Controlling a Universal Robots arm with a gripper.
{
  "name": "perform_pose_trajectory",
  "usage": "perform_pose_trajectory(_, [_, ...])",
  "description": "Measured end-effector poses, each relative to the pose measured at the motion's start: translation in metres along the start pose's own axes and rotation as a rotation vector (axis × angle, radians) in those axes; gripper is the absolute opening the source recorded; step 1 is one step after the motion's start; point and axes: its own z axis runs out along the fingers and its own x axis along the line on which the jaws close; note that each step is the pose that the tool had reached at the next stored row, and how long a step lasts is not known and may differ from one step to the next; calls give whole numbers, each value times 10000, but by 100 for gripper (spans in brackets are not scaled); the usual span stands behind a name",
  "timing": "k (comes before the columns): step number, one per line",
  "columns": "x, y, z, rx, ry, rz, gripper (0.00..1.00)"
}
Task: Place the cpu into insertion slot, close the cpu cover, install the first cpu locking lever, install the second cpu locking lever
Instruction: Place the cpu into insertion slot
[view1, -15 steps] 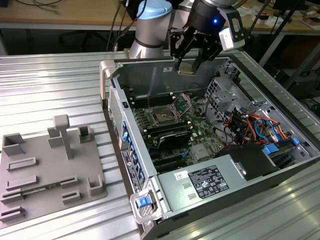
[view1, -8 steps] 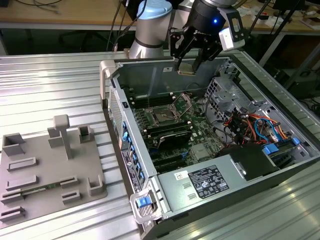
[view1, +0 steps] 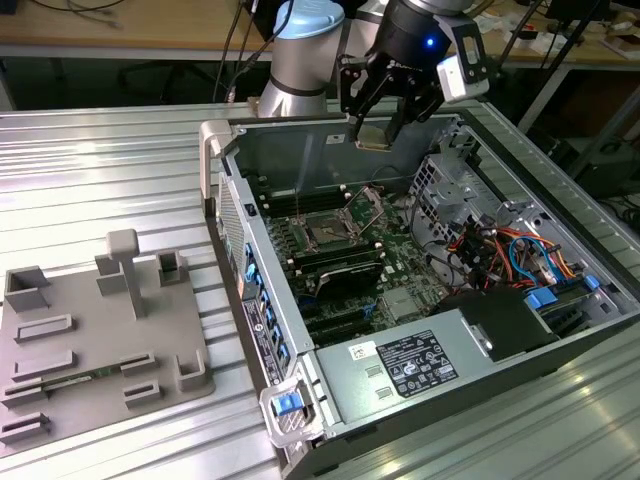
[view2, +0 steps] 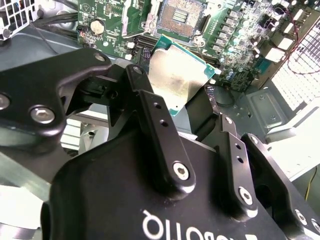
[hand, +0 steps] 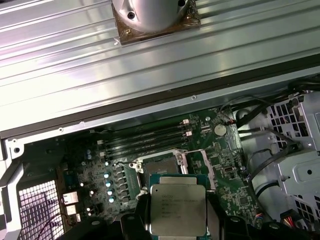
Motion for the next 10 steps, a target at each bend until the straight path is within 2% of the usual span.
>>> perform_pose_trajectory(10, [0, 0, 2, -12, -54, 609, 55])
